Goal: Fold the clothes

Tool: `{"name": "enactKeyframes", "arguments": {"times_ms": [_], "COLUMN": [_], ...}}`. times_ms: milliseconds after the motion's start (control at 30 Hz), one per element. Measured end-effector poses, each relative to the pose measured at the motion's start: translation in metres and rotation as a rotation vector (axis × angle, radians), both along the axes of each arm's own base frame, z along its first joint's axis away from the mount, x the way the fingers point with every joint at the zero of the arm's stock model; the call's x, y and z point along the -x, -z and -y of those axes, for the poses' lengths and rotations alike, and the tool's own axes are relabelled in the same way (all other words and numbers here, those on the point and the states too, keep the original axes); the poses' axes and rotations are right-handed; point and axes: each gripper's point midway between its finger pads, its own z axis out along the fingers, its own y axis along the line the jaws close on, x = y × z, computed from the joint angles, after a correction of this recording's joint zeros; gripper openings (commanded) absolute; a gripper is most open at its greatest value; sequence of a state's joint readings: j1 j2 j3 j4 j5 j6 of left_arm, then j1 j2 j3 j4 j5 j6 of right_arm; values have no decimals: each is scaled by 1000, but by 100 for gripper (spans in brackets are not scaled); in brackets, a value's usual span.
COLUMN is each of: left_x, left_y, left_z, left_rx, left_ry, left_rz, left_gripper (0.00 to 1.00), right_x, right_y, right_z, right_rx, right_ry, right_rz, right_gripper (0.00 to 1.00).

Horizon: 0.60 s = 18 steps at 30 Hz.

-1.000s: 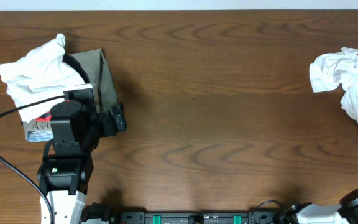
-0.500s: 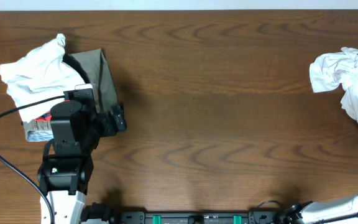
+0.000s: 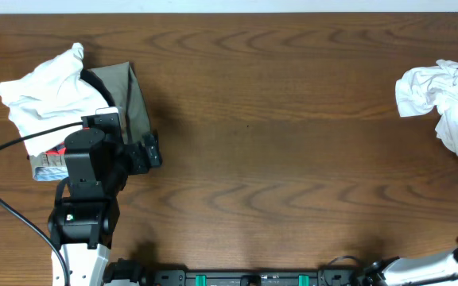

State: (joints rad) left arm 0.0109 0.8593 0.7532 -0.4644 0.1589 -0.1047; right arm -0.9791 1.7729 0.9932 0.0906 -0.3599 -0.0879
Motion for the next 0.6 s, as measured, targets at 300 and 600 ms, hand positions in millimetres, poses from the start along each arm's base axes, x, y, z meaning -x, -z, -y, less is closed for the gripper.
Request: {"name": "enactKeyframes", "arguments": {"times_ms": [300, 600], "left_x": [0, 0], "left_y": [0, 0], "left_z": [0, 0], "left_rx": [0, 0], "left_ry": [0, 0], "left_rz": [0, 0], "left_gripper": [98, 98], "right_x": [-93, -42], "right_y": [-195, -134], "right_z": [-216, -462], "right_rx": [119, -159], "right_ry": [-606, -1182], "right_rz": [310, -13], "right_gripper": [4, 8]}}
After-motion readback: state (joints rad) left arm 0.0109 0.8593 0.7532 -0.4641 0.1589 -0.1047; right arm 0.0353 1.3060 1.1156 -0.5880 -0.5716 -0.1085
